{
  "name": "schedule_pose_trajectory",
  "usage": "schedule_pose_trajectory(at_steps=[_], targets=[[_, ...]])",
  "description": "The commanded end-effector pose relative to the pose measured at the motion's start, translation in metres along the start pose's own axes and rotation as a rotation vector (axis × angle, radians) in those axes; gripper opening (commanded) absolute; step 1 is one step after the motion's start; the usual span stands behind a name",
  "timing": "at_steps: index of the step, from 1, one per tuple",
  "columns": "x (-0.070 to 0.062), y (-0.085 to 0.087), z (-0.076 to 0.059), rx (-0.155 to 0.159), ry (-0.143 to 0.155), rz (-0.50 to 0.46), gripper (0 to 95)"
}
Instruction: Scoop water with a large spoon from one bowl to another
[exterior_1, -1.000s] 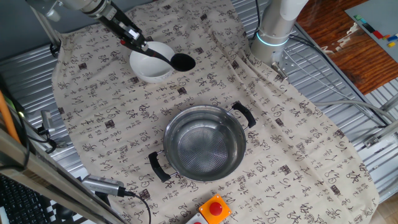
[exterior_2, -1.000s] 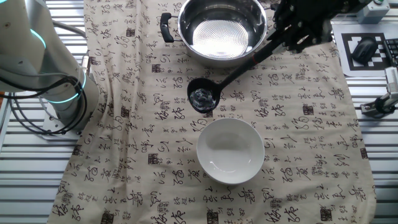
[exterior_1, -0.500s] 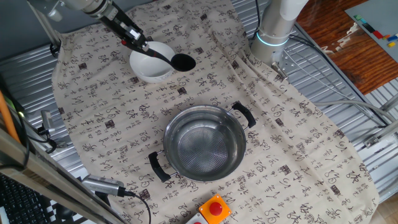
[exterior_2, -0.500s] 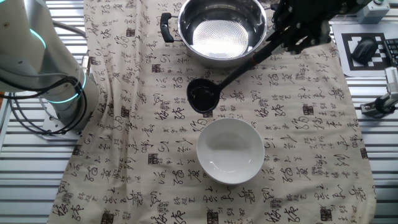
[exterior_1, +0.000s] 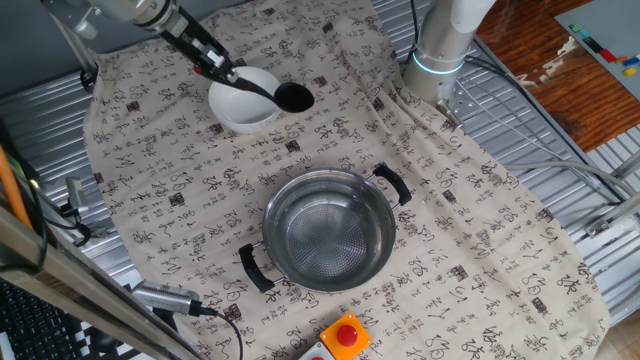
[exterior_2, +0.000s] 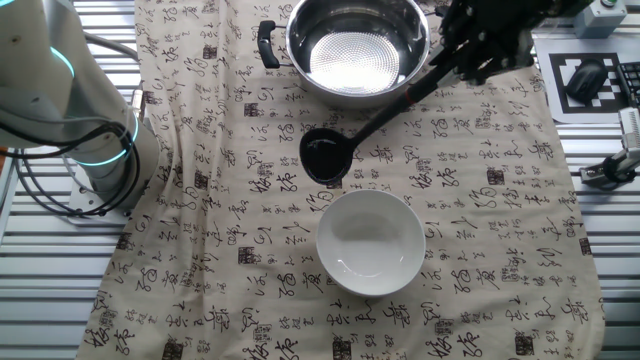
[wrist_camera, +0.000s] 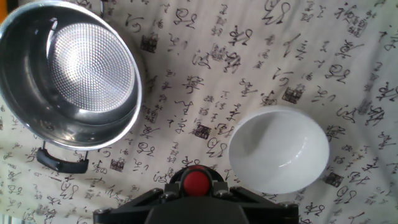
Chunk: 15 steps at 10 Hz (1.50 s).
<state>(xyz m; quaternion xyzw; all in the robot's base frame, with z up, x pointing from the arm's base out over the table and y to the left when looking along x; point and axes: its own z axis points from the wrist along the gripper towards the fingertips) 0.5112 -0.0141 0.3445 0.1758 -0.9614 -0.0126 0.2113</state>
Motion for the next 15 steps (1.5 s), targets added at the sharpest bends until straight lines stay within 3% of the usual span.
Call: schedule_pose_trajectory(at_steps=[1,4,10,12,15], targets=[[0.0,0.0,0.0,0.011,0.004,-0.008,0.0],[0.0,-0.015,0.002,0.01,0.004,-0.023,0.0],[-0.008,-0.061,-0.005,0.023,0.009,-0.074,0.0],[-0.011,-0.069,-0.009,0.033,0.014,-0.086,0.0],[-0.011,-0.069,-0.009,0.021,0.006,-0.087,0.0]])
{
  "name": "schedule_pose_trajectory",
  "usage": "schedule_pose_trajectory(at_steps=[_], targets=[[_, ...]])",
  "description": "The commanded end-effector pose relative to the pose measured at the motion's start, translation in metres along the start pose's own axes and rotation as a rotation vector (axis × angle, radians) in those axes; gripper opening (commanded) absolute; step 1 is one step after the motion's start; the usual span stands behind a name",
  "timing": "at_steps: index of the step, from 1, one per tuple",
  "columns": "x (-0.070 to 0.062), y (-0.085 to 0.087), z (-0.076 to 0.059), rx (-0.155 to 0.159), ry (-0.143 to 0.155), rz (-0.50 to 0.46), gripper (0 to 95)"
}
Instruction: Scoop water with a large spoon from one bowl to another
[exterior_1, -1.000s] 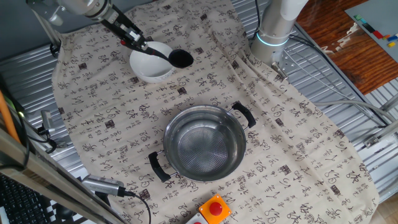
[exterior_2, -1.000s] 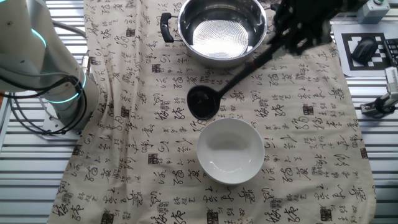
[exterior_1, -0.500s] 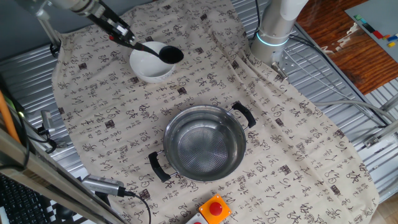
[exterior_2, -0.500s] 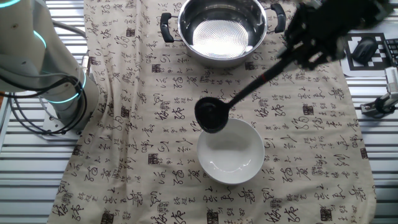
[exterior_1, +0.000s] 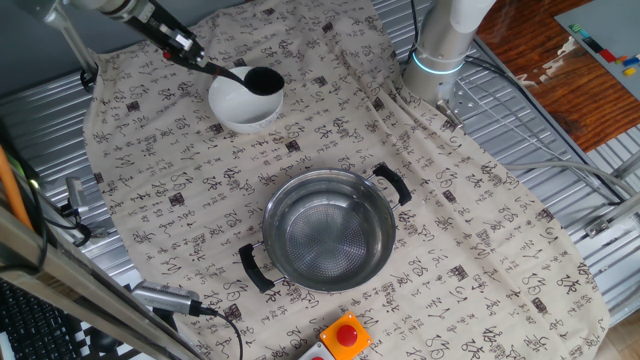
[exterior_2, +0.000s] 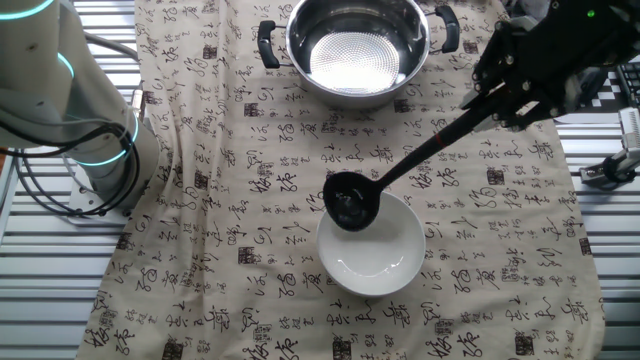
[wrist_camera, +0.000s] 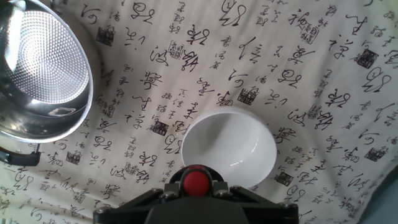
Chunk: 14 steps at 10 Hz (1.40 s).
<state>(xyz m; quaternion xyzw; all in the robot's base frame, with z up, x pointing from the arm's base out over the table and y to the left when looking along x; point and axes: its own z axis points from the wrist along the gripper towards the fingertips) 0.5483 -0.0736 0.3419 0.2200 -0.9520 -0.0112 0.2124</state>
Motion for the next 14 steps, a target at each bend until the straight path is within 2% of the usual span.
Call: schedule_pose_trajectory(at_steps=[1,4,8,14], targets=[[0.001,0.0,0.001,-0.004,-0.002,0.01,0.0],[0.001,0.0,0.001,-0.001,0.001,0.042,0.0],[0.001,0.0,0.001,0.011,0.004,0.02,0.0],[-0.011,-0.021,0.009,0.028,0.001,-0.009,0.0]])
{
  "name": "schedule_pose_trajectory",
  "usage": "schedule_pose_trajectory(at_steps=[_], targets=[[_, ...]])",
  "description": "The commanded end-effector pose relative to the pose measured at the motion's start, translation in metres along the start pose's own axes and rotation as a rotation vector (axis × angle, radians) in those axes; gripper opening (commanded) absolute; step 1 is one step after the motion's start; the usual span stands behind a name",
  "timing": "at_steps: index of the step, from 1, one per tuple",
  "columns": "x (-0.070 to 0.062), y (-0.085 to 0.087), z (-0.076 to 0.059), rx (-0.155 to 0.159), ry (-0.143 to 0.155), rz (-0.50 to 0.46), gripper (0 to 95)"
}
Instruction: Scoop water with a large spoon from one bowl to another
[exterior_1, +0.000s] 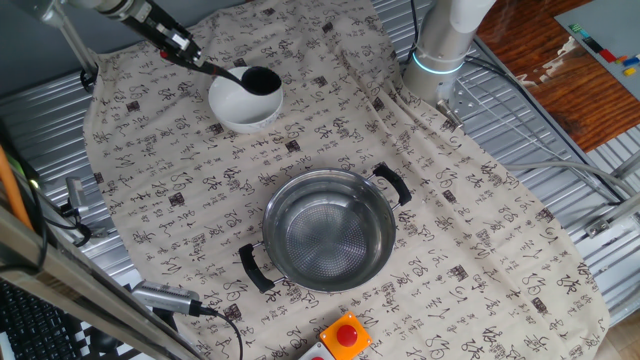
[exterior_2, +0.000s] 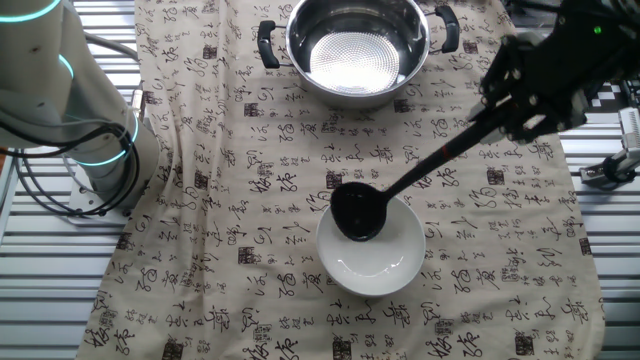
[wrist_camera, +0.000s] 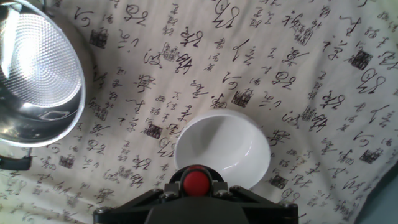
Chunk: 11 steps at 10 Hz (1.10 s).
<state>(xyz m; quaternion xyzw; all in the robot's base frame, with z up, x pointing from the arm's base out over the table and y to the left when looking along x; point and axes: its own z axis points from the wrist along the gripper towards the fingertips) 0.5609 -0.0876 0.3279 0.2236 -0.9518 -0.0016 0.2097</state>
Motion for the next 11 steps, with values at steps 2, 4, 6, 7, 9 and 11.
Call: schedule_pose_trajectory(at_steps=[2,4,6,7,9,11], targets=[[-0.006,-0.0103,0.006,0.01,-0.005,-0.021,0.0],[-0.0065,-0.0114,0.0077,0.009,-0.011,-0.016,0.0],[-0.0065,-0.0114,0.0077,0.0,-0.028,-0.004,0.0],[-0.0065,-0.0114,0.0077,0.002,-0.034,0.002,0.0],[-0.0065,-0.0114,0.0077,0.003,-0.044,0.005,0.0],[-0.0065,-0.0114,0.0077,0.005,-0.045,0.002,0.0]])
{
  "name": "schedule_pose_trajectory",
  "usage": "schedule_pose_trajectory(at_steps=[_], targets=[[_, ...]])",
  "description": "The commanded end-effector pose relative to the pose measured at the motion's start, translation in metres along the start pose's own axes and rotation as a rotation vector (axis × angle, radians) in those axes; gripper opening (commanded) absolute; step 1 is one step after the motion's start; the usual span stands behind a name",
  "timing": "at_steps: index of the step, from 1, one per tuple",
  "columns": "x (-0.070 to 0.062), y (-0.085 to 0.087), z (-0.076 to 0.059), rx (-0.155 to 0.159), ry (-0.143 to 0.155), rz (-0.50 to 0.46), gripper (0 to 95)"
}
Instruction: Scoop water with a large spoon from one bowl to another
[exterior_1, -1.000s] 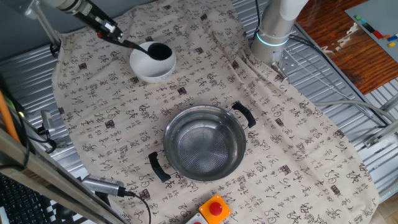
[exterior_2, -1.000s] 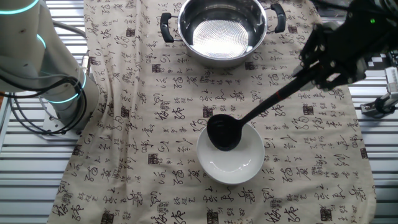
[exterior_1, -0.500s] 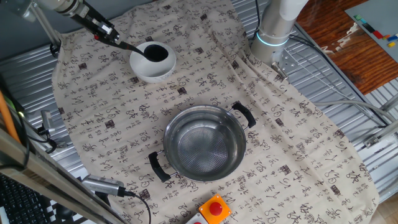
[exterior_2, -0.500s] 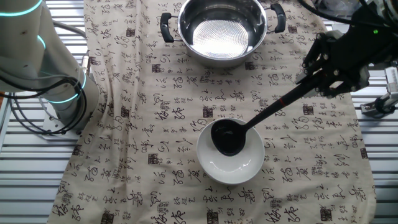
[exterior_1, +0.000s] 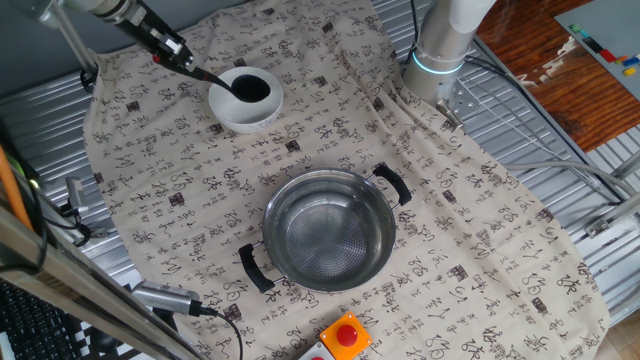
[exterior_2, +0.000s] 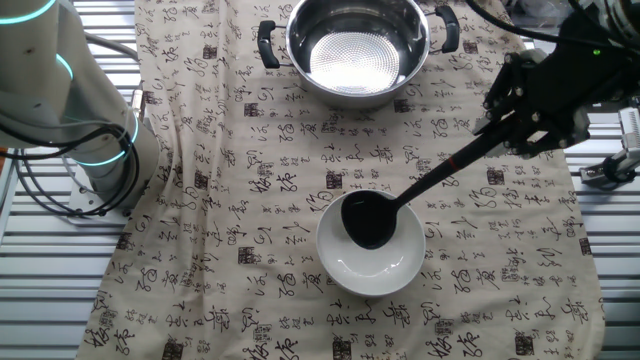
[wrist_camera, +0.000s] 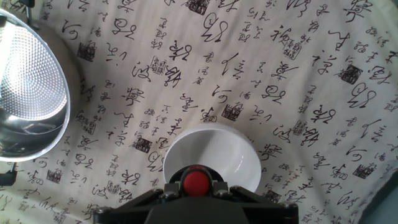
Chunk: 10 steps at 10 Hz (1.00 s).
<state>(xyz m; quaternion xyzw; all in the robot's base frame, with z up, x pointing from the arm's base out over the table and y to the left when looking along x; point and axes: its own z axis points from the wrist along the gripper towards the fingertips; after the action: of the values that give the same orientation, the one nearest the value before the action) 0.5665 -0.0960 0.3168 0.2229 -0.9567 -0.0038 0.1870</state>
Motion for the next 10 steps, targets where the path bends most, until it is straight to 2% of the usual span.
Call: schedule_pose_trajectory(at_steps=[1,4,8,10], targets=[[-0.001,0.0,-0.001,0.0,-0.001,-0.004,0.0],[-0.001,-0.001,0.0,0.004,-0.001,0.001,0.0],[-0.003,-0.004,0.01,0.011,-0.011,0.001,0.0],[0.0,-0.004,0.018,0.016,-0.018,-0.001,0.0]])
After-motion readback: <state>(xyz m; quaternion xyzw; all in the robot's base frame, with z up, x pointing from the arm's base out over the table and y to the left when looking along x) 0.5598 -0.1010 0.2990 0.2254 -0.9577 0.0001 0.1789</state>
